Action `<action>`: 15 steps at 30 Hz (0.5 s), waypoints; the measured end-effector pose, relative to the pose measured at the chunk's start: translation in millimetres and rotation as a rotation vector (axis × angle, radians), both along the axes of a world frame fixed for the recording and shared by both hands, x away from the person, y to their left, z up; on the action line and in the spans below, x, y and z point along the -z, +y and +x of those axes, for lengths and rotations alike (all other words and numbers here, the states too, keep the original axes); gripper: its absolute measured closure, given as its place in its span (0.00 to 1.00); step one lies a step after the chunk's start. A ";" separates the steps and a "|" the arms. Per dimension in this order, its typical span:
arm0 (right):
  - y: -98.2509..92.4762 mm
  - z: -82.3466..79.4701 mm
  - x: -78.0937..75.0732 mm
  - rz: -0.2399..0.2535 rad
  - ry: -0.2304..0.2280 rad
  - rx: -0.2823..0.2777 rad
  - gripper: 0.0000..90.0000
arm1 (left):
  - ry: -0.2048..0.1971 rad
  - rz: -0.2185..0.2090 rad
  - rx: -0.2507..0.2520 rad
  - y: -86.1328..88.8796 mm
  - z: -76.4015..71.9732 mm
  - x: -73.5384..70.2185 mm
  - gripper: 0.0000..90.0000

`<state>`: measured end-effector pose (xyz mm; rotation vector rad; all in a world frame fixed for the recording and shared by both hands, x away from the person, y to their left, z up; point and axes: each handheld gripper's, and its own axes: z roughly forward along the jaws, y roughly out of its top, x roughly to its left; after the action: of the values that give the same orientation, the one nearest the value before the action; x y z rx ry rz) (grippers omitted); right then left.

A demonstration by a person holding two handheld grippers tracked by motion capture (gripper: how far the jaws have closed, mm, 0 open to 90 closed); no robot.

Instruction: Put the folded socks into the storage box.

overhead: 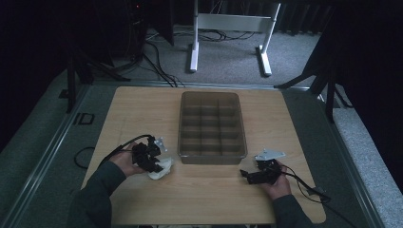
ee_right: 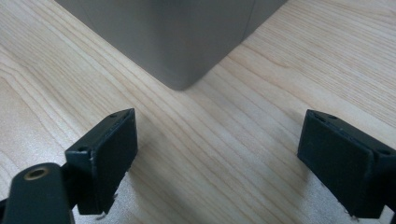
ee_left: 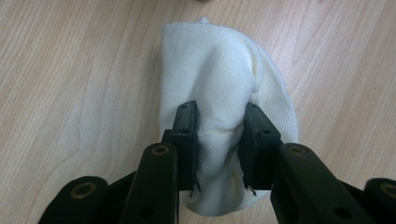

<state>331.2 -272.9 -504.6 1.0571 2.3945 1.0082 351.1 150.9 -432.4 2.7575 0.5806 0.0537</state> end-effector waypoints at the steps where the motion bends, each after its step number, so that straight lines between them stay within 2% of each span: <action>1: 0.0 0.0 0.0 0.000 0.000 0.000 0.13 | -0.001 0.001 0.000 0.0 0.1 -0.6 0.79; 6: 0.0 0.0 0.0 0.000 0.000 0.000 0.13 | -0.010 -0.005 0.005 0.7 0.4 -6.1 0.79; 15: 0.0 0.0 0.0 0.000 0.000 0.000 0.13 | -0.033 -0.045 0.005 3.7 2.1 -18.3 0.78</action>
<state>331.2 -272.9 -504.6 1.0572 2.3945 1.0081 353.2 154.6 -414.1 2.7094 0.5595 0.0834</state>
